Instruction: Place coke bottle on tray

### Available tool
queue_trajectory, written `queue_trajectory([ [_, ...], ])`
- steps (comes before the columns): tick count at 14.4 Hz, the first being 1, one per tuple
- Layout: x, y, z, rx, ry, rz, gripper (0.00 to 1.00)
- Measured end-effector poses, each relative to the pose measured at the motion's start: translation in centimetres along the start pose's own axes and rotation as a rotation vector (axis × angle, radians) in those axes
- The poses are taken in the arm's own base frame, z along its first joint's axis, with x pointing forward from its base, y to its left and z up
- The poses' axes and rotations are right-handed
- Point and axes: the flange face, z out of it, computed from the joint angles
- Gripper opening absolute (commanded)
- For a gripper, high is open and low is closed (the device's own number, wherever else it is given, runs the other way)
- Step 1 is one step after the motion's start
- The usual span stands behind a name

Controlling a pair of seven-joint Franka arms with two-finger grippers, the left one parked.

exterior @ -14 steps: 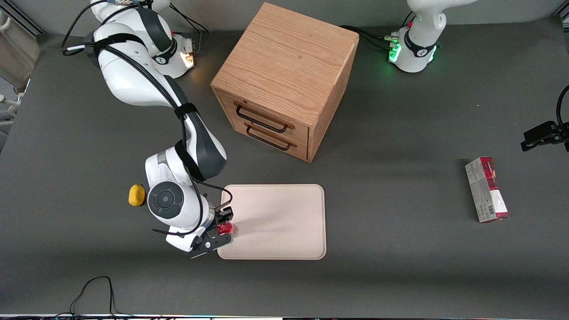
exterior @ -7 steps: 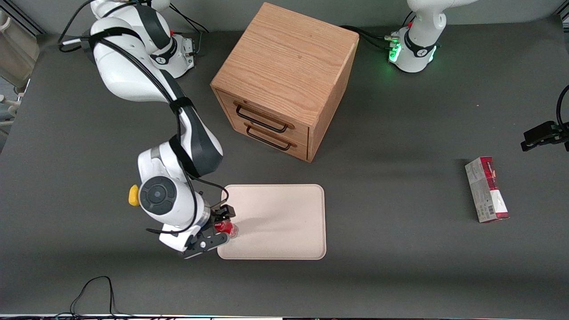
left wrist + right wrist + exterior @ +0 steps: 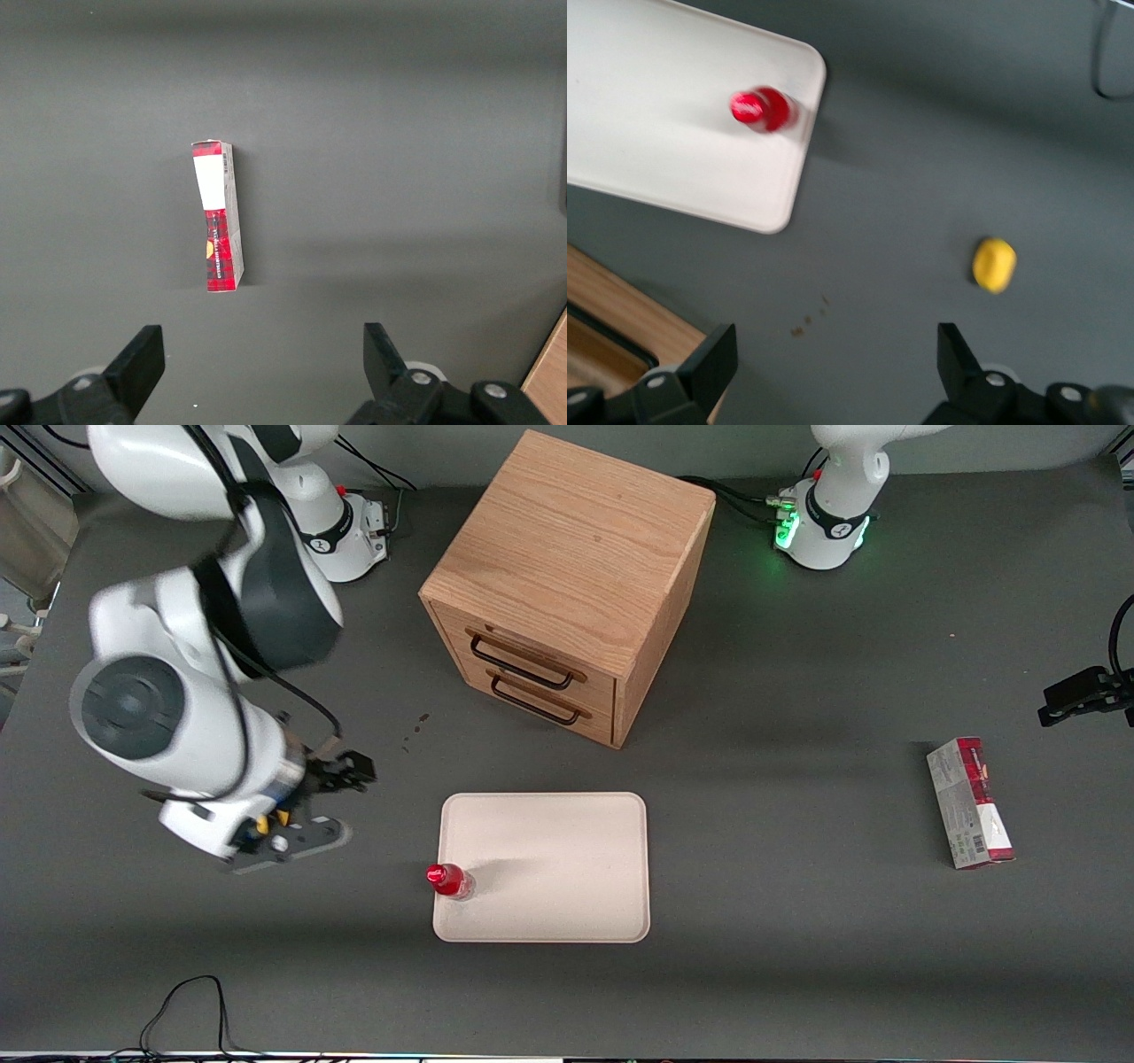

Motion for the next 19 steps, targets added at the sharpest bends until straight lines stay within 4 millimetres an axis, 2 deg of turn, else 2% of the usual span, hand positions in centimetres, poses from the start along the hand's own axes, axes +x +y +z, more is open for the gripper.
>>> queue_trajectory([
  [2,-2.3,2.5,-1.9,-0.009,-0.009,0.040,1.00],
  [5,-5.9,7.6,-3.1,-0.001,0.010,0.116,1.00],
  [8,-9.9,14.6,-2.0,0.032,0.056,0.174,1.00],
  [11,-12.6,19.5,-0.5,0.049,0.063,0.201,1.00],
  [13,-13.2,20.8,-0.3,0.056,0.064,0.218,1.00],
  [19,-13.6,21.1,-0.7,0.060,0.068,0.221,1.00],
])
